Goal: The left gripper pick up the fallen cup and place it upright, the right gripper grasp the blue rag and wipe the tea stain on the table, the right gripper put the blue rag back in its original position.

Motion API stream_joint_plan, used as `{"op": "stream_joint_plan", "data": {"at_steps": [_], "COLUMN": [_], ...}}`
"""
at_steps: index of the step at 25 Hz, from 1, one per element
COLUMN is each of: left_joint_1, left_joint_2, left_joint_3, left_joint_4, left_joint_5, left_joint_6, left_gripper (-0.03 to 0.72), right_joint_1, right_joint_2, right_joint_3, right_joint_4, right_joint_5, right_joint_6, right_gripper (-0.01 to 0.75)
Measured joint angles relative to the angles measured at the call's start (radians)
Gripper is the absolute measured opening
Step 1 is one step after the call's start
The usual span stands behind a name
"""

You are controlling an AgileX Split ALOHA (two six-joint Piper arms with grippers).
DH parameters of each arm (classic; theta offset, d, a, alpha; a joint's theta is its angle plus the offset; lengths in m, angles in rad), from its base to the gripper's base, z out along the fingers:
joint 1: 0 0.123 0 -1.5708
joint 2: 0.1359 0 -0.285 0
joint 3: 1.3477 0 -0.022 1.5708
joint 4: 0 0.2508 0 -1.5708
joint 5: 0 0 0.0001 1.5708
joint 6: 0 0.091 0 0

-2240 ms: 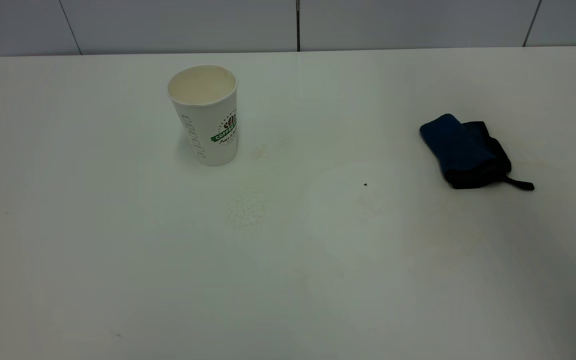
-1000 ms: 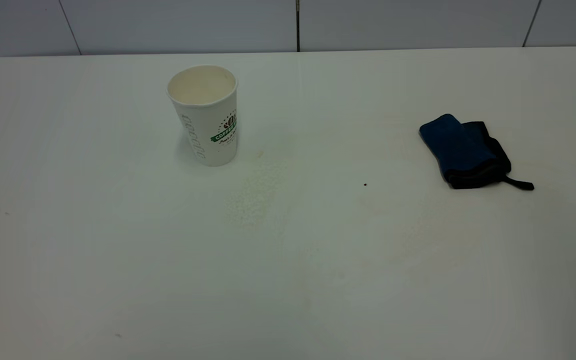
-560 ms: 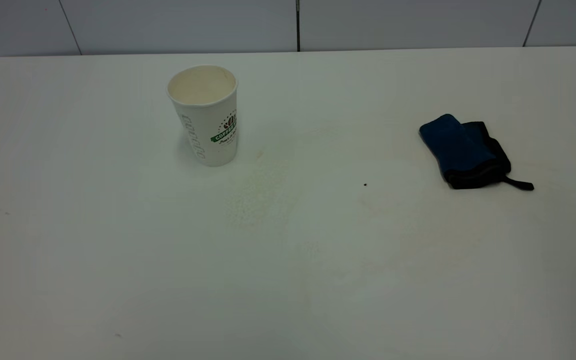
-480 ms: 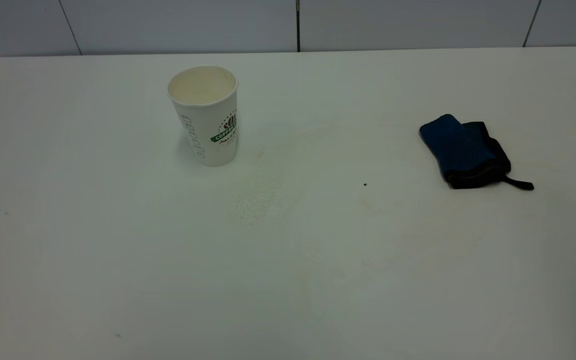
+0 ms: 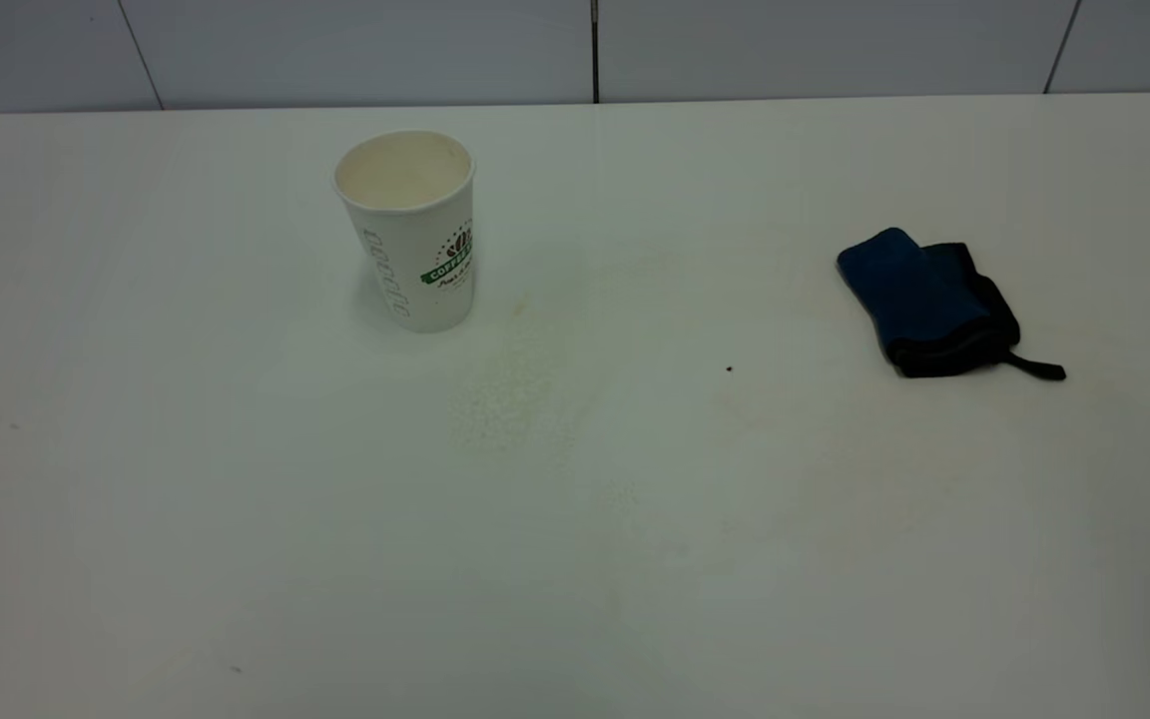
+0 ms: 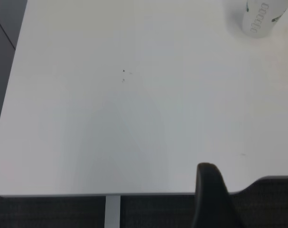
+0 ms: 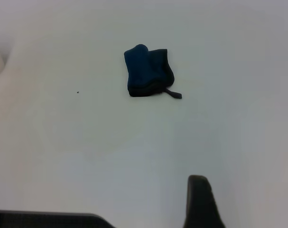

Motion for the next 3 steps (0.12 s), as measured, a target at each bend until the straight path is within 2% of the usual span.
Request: {"op": "stream_joint_plan", "data": {"at_steps": [3], "left_joint_1": [0.000], "left_joint_2": [0.000], "left_joint_3": [0.000], "left_joint_4": [0.000], "left_joint_5": [0.000], "left_joint_6": [0.000], "left_gripper": [0.440], "right_joint_1": [0.000], "right_joint_2": [0.000], "right_joint_3": [0.000], "right_joint_4": [0.000], "right_joint_5": [0.000], "right_joint_6": [0.000], "right_gripper": [0.522]}}
